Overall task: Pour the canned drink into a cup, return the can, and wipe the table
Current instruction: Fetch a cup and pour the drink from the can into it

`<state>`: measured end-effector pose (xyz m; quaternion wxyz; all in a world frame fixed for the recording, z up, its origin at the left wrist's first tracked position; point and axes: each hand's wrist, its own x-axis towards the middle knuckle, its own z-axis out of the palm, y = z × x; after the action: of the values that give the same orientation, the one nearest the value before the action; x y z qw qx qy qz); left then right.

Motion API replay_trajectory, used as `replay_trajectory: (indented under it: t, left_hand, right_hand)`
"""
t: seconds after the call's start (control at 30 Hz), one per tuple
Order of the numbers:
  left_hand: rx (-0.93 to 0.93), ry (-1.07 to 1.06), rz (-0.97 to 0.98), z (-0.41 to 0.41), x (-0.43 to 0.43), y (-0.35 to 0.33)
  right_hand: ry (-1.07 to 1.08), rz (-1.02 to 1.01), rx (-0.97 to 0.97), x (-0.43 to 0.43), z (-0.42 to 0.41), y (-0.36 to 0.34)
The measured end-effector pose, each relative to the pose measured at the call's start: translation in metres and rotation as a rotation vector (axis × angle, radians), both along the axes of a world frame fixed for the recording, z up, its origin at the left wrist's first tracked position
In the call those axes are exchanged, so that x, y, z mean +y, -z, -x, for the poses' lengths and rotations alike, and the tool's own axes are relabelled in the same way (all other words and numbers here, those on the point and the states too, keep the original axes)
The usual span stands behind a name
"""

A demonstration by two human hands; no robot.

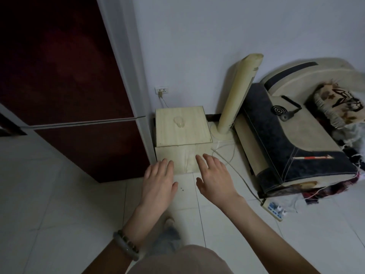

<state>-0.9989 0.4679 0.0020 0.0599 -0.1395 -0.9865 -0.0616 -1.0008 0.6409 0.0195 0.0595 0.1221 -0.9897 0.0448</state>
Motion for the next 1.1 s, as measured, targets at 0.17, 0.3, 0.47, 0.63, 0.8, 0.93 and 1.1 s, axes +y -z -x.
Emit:
replay_trajectory:
  t: [0.17, 0.3, 0.47, 0.63, 0.8, 0.93, 1.1]
  left_hand:
    - [0.007, 0.026, 0.012, 0.088, -0.01, -0.004]
    - [-0.005, 0.011, 0.022, 0.144, -0.016, -0.005]
    - [-0.072, -0.027, 0.004, 0.205, -0.017, 0.004]
    - [-0.169, -0.042, 0.01, 0.261, -0.007, 0.025]
    - [-0.268, -0.076, 0.032, 0.323, 0.015, 0.051]
    - [-0.338, -0.106, 0.024, 0.372, 0.031, 0.074]
    - [-0.447, -0.197, -0.035, 0.43, 0.043, 0.104]
  right_hand:
    - [0.049, -0.006, -0.032, -0.006, 0.086, -0.001]
    - [0.076, 0.007, -0.089, -0.005, 0.14, 0.003]
    - [0.069, -0.006, -0.145, 0.005, 0.202, 0.012]
    - [0.043, 0.006, -0.223, 0.02, 0.266, 0.029]
    - [0.031, 0.016, -0.249, 0.041, 0.334, 0.056]
    - [0.015, 0.025, -0.297, 0.058, 0.391, 0.081]
    - [-0.006, 0.038, -0.349, 0.071, 0.452, 0.12]
